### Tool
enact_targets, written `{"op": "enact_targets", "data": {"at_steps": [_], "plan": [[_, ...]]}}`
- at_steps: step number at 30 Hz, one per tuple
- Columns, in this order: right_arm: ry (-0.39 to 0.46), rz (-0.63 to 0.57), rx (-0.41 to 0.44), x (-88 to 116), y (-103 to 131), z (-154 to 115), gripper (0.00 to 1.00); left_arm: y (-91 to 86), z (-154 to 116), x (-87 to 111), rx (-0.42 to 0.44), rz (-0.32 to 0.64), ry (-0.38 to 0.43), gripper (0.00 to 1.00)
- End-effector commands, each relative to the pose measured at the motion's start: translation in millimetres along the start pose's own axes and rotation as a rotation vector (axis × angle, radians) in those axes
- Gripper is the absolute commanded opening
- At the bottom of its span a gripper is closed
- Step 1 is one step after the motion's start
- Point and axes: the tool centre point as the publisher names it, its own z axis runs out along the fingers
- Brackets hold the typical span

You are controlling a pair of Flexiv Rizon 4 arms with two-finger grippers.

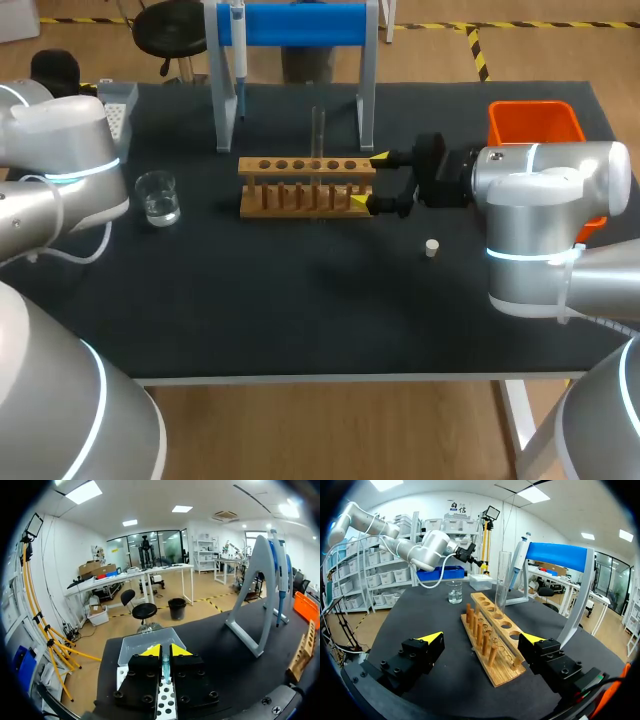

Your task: Invert the test tube, pick up the pipette, mount the tip to pipette, aspirate from beaker and dispense into the tube, eject the tip, return the pipette, and cap with the stopper.

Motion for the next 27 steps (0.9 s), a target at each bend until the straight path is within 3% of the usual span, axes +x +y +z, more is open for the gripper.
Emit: {"op": "enact_targets", "data": {"at_steps": [1, 9, 17, 23, 27], "plan": [[-0.002, 0.000, -0.001, 0, 0, 0, 1.00, -2.9, -3, 2.2, -0.004, 0.002, -0.004, 0.00], [-0.002, 0.000, -0.001, 0, 0, 0, 1.00, -8.4, -13, 6.2, -0.001, 0.015, -0.004, 0.00], [-0.002, 0.000, -0.001, 0, 0, 0, 1.00, -15.2, -32, 17.7, 0.003, 0.059, 0.055, 0.00], [-0.002, 0.000, -0.001, 0, 0, 0, 1.00, -26.1, -52, 34.1, 0.019, 0.118, 0.167, 0.00], [-0.002, 0.000, -0.001, 0, 0, 0, 1.00, -36.2, -68, 53.7, 0.027, 0.189, 0.336, 0.00]]}}
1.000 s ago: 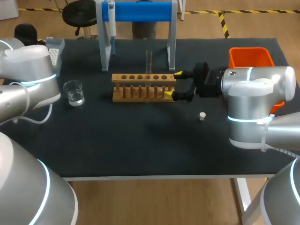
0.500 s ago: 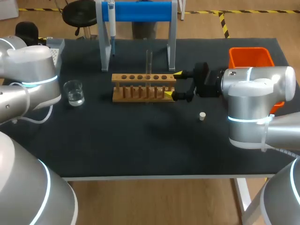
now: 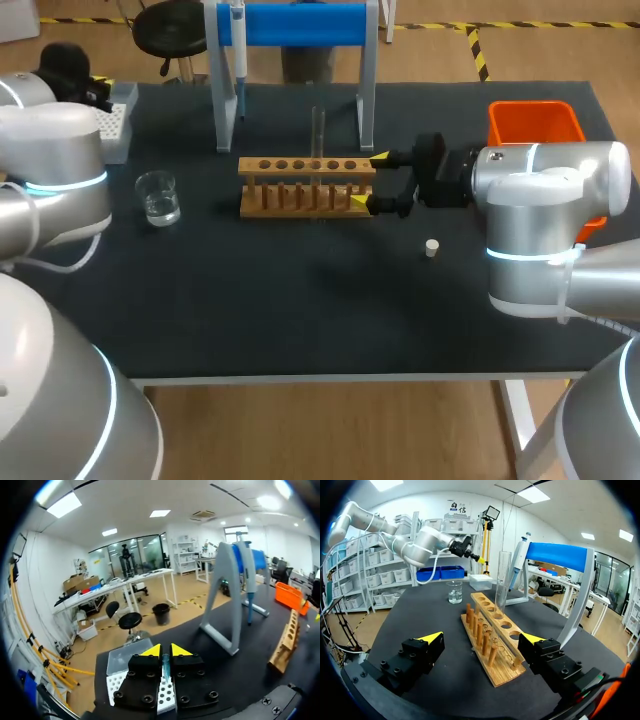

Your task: Invert the test tube, pick up the pipette, mount the tip to pipette, aspirate from beaker and dispense into the tube, eject the tip, return the pipette, and cap with the stopper.

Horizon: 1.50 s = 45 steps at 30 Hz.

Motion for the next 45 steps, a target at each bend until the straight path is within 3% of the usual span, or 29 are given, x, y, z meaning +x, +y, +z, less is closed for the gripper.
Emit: {"op": "enact_targets", "data": {"at_steps": [1, 21, 33, 45], "plan": [[-0.002, 0.000, -0.001, 0, 0, 0, 1.00, -9.5, -28, 6.1, -0.009, 0.039, 0.182, 0.00], [-0.002, 0.000, -0.001, 0, 0, 0, 1.00, -9.5, -28, 6.1, -0.009, 0.039, 0.182, 0.00], [-0.002, 0.000, -0.001, 0, 0, 0, 1.00, -48.5, -75, 94.6, -0.025, 0.172, 0.371, 0.00], [-0.002, 0.000, -0.001, 0, 0, 0, 1.00, -91.6, -108, 202.8, -0.030, 0.206, 0.651, 0.00]]}}
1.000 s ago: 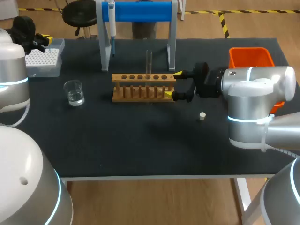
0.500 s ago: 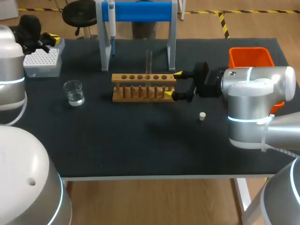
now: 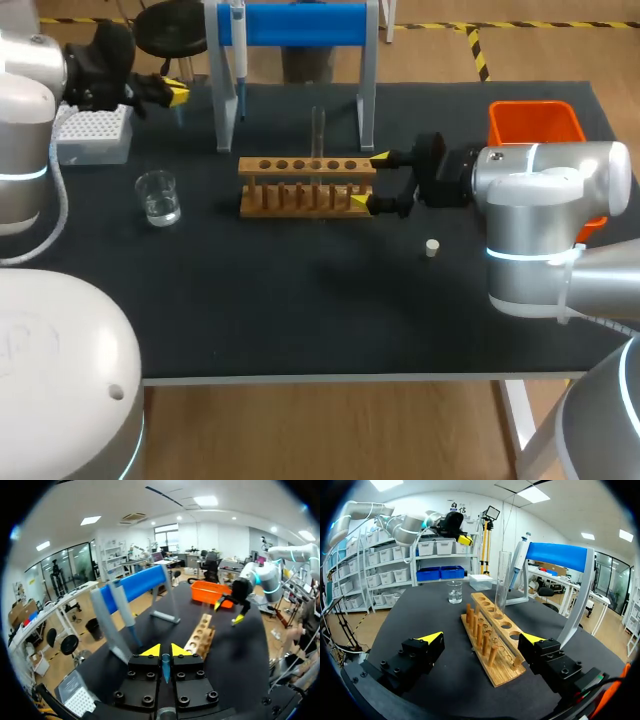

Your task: Invert the test tube, pick up the pipette, mount the tip to pipette, aspirate from beaker and dispense into the tube, eject the tip, return the pipette, and cap with the stopper.

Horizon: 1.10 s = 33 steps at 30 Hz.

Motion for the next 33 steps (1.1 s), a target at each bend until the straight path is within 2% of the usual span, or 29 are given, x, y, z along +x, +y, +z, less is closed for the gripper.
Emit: {"op": "enact_targets", "data": {"at_steps": [1, 4, 8, 9, 10, 11, 13, 22, 33], "plan": [[-0.002, 0.000, -0.001, 0, 0, 0, 1.00, -20.4, -2, 23.5, -0.033, 0.002, 0.070, 0.00], [-0.002, 0.000, -0.001, 0, 0, 0, 1.00, -32.4, 2, 44.7, -0.029, -0.003, 0.136, 0.00], [-0.002, 0.000, -0.001, 0, 0, 0, 1.00, -46.9, 4, 69.4, 0.019, -0.018, 0.202, 0.00], [-0.002, 0.000, -0.001, 0, 0, 0, 1.00, -48.3, 4, 72.0, 0.020, -0.017, 0.211, 0.00], [-0.002, 0.000, -0.001, 0, 0, 0, 1.00, -52.6, 6, 79.2, -0.014, 0.004, 0.223, 0.00], [-0.002, 0.000, -0.001, 0, 0, 0, 1.00, -54.7, 7, 82.8, 0.012, -0.008, 0.239, 0.00], [-0.002, 0.000, -0.001, 0, 0, 0, 1.00, -58.6, 11, 89.3, -0.022, 0.013, 0.251, 0.00], [-0.002, 0.000, -0.001, 0, 0, 0, 1.00, -73.1, 35, 102.4, -0.021, 0.073, 0.303, 0.00], [-0.002, 0.000, -0.001, 0, 0, 0, 1.00, -89.3, 51, 112.1, -0.026, 0.105, 0.292, 0.00]]}}
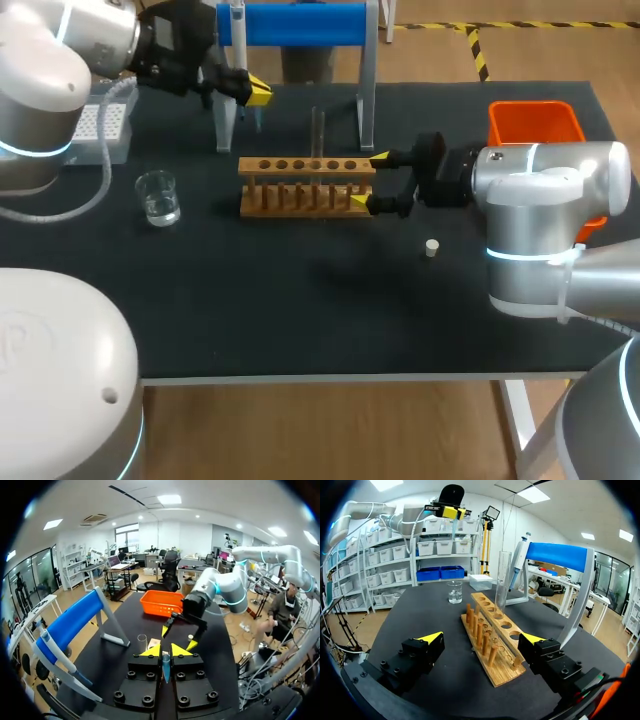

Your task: Invert the test tube, pick up the pipette, mount the tip to pipette, aspirate from beaker and dispense into the tube, eject the tip, return the pipette, and cap with the stopper.

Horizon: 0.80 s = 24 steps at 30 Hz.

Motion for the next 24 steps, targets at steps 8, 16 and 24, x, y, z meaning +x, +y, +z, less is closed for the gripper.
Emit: {"op": "enact_targets", "data": {"at_steps": [8, 16, 24], "plan": [[-0.002, 0.000, -0.001, 0, 0, 0, 1.00, -17.0, 19, 6.6, -0.028, 0.001, -0.038, 0.00], [-0.002, 0.000, -0.001, 0, 0, 0, 1.00, -24.2, 25, 8.6, -0.024, -0.010, -0.076, 0.00], [-0.002, 0.000, -0.001, 0, 0, 0, 1.00, -28.5, 29, 9.9, -0.009, -0.023, -0.110, 0.00]]}}
